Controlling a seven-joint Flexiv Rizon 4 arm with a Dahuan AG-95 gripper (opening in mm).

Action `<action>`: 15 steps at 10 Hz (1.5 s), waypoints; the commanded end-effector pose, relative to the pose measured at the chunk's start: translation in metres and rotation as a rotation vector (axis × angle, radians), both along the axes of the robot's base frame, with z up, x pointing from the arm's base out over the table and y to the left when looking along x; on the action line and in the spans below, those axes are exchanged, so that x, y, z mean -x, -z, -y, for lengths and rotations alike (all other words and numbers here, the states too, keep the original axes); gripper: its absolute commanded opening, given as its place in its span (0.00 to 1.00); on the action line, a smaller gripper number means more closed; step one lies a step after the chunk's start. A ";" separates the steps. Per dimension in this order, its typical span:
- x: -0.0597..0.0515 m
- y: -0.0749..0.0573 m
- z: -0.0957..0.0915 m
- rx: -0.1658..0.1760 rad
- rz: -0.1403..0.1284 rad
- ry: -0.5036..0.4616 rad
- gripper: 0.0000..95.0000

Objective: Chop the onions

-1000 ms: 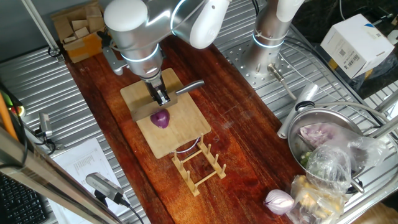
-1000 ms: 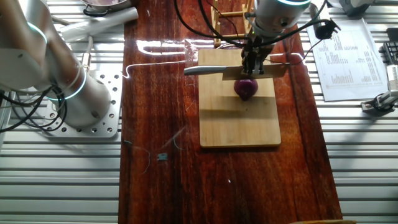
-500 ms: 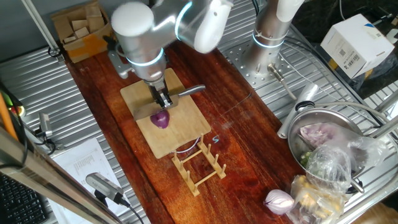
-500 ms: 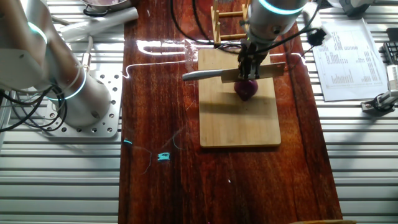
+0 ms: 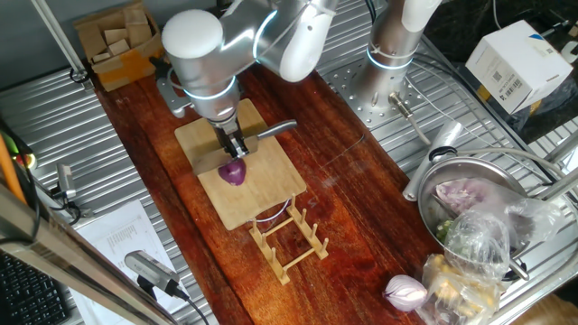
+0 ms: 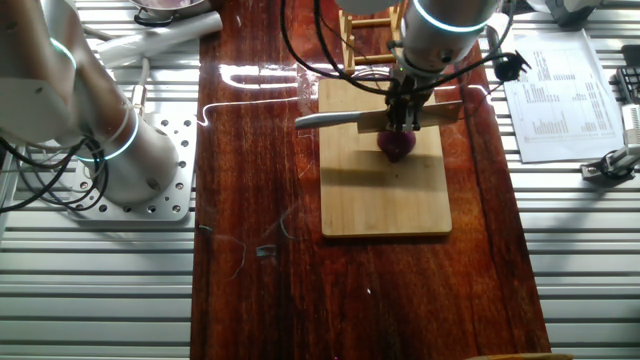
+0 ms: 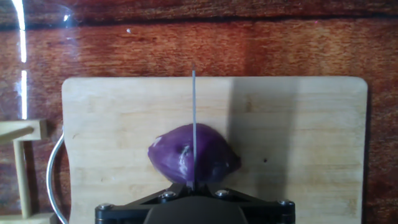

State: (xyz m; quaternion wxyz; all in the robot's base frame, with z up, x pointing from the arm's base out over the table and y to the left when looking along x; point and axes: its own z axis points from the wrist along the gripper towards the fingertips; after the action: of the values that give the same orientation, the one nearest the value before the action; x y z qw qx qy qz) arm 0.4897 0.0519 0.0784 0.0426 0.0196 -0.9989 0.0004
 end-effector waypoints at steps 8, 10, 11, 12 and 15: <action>-0.011 -0.012 0.001 -0.015 -0.032 -0.018 0.00; -0.010 -0.009 -0.001 -0.013 -0.034 -0.018 0.00; -0.008 -0.006 -0.001 -0.013 -0.032 -0.021 0.00; -0.007 -0.007 0.001 -0.013 -0.032 -0.028 0.00; -0.004 -0.011 0.005 -0.017 -0.025 -0.043 0.00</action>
State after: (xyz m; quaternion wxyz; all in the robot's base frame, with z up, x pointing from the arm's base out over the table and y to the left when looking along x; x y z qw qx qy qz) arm 0.4938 0.0466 0.0898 0.0540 0.0425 -0.9976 -0.0074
